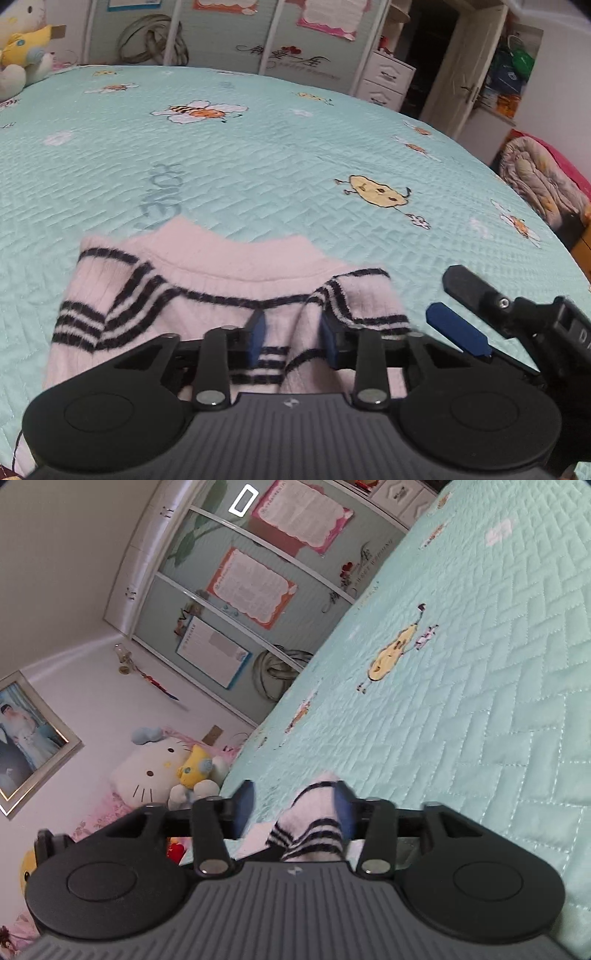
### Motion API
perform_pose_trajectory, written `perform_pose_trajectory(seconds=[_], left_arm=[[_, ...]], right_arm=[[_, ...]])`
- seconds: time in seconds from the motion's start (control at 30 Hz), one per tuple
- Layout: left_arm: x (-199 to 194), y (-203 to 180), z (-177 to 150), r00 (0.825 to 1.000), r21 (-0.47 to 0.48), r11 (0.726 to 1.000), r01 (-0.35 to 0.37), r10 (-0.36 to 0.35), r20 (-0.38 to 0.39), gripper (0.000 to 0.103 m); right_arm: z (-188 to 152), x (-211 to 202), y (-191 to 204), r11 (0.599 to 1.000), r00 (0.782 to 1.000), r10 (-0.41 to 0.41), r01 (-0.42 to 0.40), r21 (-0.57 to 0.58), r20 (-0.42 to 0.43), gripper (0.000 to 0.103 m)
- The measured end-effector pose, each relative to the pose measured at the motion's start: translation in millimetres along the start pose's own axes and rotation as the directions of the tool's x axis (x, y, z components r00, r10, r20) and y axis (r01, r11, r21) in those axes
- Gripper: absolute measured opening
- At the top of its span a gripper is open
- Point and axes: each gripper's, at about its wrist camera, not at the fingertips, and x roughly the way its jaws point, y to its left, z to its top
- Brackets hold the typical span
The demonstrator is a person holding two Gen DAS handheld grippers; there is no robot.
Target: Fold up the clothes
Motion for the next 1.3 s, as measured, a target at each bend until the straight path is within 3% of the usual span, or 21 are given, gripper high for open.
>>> perform_pose_trajectory(seconds=[0.1, 0.5, 0.53, 0.6, 0.7, 0.83, 0.87, 0.97, 1.07, 1.13, 1.23, 1.27, 1.3], left_arm=[[-4.1, 4.1, -5.7, 1.000, -0.010, 1.000, 0.007, -0.007, 0.026, 0.030], [-5.7, 12.3, -17.0, 0.997, -0.039, 0.999, 0.037, -0.034, 0.062, 0.029], [-6.0, 10.7, -17.2, 0.998, -0.031, 0.999, 0.030, -0.028, 0.063, 0.029], [-5.1, 7.2, -17.5, 0.998, -0.012, 1.000, 0.012, -0.011, 0.063, 0.029], [-4.2, 7.7, -15.8, 0.998, -0.010, 1.000, 0.008, -0.007, 0.059, 0.029], [-3.8, 8.3, -15.6, 0.998, -0.009, 1.000, 0.005, -0.005, 0.059, 0.029], [-3.7, 8.9, -15.5, 0.998, -0.011, 1.000, 0.007, -0.006, 0.059, 0.029], [-3.7, 10.0, -16.0, 0.998, -0.020, 1.000, 0.011, -0.010, 0.060, 0.031], [-4.4, 8.8, -16.9, 0.998, -0.016, 1.000, 0.007, -0.006, 0.061, 0.031], [-4.4, 9.2, -17.2, 0.998, -0.017, 1.000, 0.007, -0.006, 0.061, 0.031], [-3.4, 9.5, -17.5, 0.998, -0.017, 1.000, 0.005, -0.004, 0.060, 0.031], [-2.4, 9.7, -17.4, 0.998, -0.016, 1.000, 0.003, -0.002, 0.059, 0.031], [-2.3, 10.2, -17.4, 0.998, -0.016, 1.000, 0.003, -0.002, 0.059, 0.031]], right_arm=[[1.1, -1.1, -5.2, 1.000, 1.000, -0.006, 0.006, 0.029, 0.003, 0.052], [10.8, 54.4, 6.9, 0.989, 0.981, -0.115, 0.098, -0.113, -0.157, 0.050], [9.7, 61.5, 9.3, 0.982, 0.972, -0.138, 0.110, -0.151, -0.188, 0.047], [7.5, 75.8, 14.0, 0.965, 0.951, -0.185, 0.128, -0.229, -0.248, 0.011], [6.0, 88.1, 18.9, 0.948, 0.940, -0.213, 0.134, -0.287, -0.266, 0.008], [11.3, 85.4, 9.8, 0.971, 0.947, -0.177, 0.124, -0.204, -0.268, 0.009], [11.3, 79.3, 9.0, 0.976, 0.955, -0.159, 0.114, -0.187, -0.250, 0.011], [13.5, 58.6, 10.2, 0.985, 0.980, -0.111, 0.087, -0.150, -0.163, 0.031], [18.2, 40.1, 28.7, 0.983, 0.994, -0.030, 0.011, -0.184, -0.102, 0.032], [17.4, 46.6, 37.8, 0.986, 0.979, 0.076, -0.102, -0.131, -0.192, 0.031], [-1.1, 74.1, 32.7, 0.989, 0.948, -0.030, -0.019, -0.150, -0.318, 0.030], [-7.1, 84.2, 25.1, 0.988, 0.938, -0.064, 0.012, -0.155, -0.340, 0.012], [-4.2, 88.6, 17.8, 0.994, 0.939, -0.057, 0.020, -0.111, -0.340, 0.002]])
